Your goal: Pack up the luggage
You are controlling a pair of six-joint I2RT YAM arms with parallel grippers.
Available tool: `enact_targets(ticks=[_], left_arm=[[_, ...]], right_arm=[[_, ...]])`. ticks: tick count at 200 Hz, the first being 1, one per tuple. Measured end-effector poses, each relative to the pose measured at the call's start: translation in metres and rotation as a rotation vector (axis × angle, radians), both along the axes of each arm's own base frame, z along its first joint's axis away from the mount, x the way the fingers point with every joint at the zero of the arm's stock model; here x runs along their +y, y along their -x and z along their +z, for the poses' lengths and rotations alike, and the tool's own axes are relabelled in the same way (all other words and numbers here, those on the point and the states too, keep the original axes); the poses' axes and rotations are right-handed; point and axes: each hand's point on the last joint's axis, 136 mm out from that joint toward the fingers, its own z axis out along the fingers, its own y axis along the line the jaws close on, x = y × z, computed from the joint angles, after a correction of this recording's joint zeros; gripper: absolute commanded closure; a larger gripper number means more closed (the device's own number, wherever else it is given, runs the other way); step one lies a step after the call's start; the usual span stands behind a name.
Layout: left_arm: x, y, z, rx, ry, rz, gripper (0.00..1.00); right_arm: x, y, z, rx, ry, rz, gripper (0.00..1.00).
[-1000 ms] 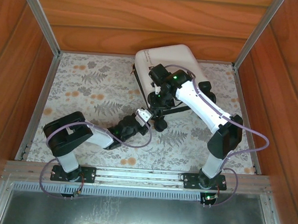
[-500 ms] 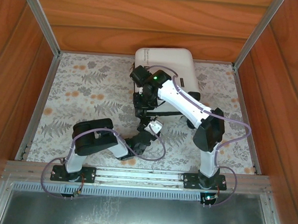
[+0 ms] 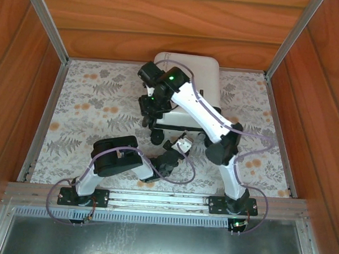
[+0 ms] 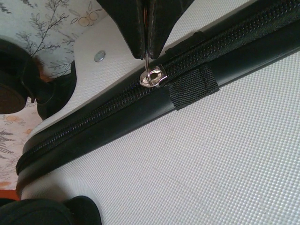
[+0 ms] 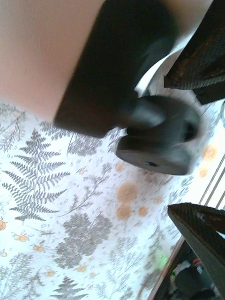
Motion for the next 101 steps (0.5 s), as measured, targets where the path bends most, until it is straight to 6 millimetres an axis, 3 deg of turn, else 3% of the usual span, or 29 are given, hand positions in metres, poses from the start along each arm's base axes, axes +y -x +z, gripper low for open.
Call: enact_targets(ticks=[29,50,64,79,101], left_arm=[[-0.007,0.001,0.000,0.015,0.018,-0.016,1.00],[-0.007,0.001,0.000,0.029,0.037,-0.017,1.00],[-0.008,0.002,-0.001,0.036,0.047,-0.020,1.00],[-0.009,0.002,-0.001,0.043,0.057,-0.028,1.00],[-0.009,0.002,-0.001,0.050,0.069,-0.033,1.00]], right_arm=[[-0.075,0.037,0.044,-0.079,0.033,-0.051,0.23],[-0.140,0.059,0.057,-0.117,0.044,-0.155,0.22],[-0.183,0.068,0.049,-0.119,0.075,-0.250,0.22],[-0.223,0.074,0.028,-0.094,0.137,-0.347,0.22],[-0.251,0.074,-0.002,-0.036,0.218,-0.425,0.21]])
